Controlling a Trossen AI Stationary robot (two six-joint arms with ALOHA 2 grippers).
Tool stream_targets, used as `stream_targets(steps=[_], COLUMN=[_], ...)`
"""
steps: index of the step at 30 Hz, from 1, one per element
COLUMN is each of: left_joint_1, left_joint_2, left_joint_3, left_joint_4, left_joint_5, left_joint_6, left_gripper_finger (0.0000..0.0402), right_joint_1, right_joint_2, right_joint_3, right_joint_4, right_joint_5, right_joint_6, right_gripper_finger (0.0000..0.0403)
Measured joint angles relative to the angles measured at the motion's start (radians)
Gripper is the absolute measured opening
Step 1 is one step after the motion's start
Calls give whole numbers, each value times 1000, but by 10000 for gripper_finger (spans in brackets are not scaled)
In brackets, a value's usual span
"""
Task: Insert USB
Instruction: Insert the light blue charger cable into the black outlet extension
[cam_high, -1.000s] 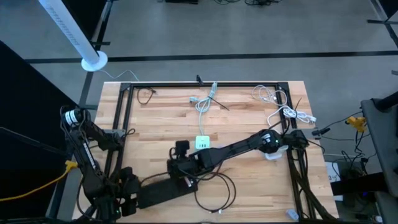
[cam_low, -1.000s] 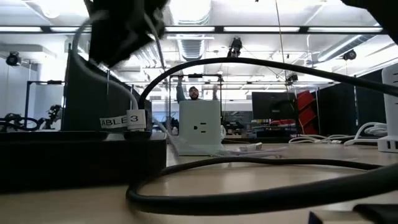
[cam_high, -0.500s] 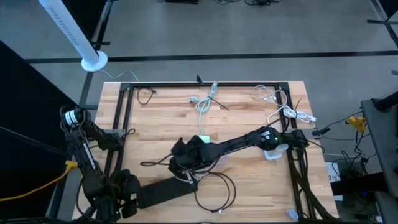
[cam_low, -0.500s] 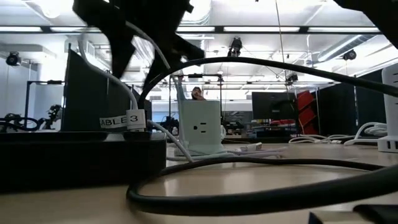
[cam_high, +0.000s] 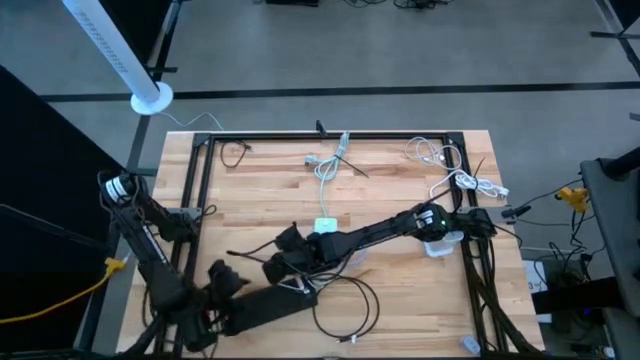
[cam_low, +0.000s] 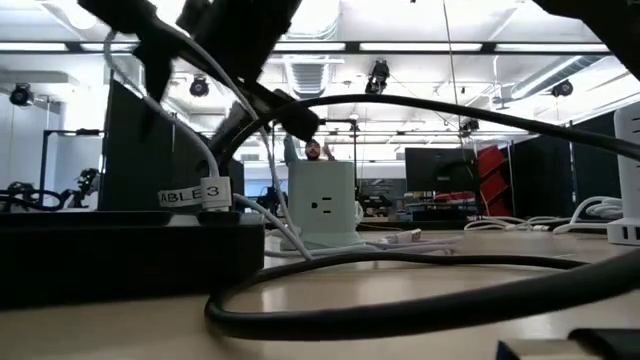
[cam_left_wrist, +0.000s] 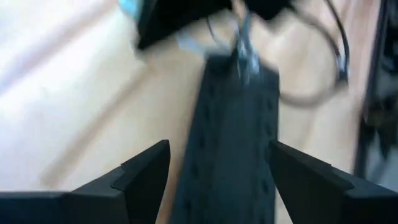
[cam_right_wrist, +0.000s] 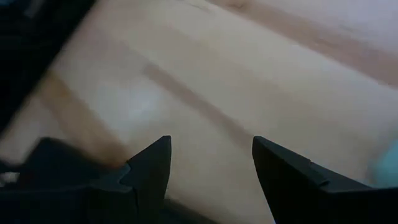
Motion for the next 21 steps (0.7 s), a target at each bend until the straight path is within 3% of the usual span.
stream_targets(steps=[8, 13, 21], left_joint_1=[82, 116, 160], left_joint_2=[0, 35, 155], left_joint_3=[-7, -12, -13], left_joint_4=[49, 189, 357], left_joint_5=[-201, -282, -308], left_joint_6=[41, 82, 85], left_gripper_finger=[259, 259, 259], right_joint_1=[-2, -1, -2], right_joint_2=[0, -2, -2], right_joint_3=[0, 1, 1], right_joint_4=[5, 9, -1], right_joint_5=[-12, 68, 116], right_joint_6=[38, 35, 3], right_gripper_finger=[207, 208, 205])
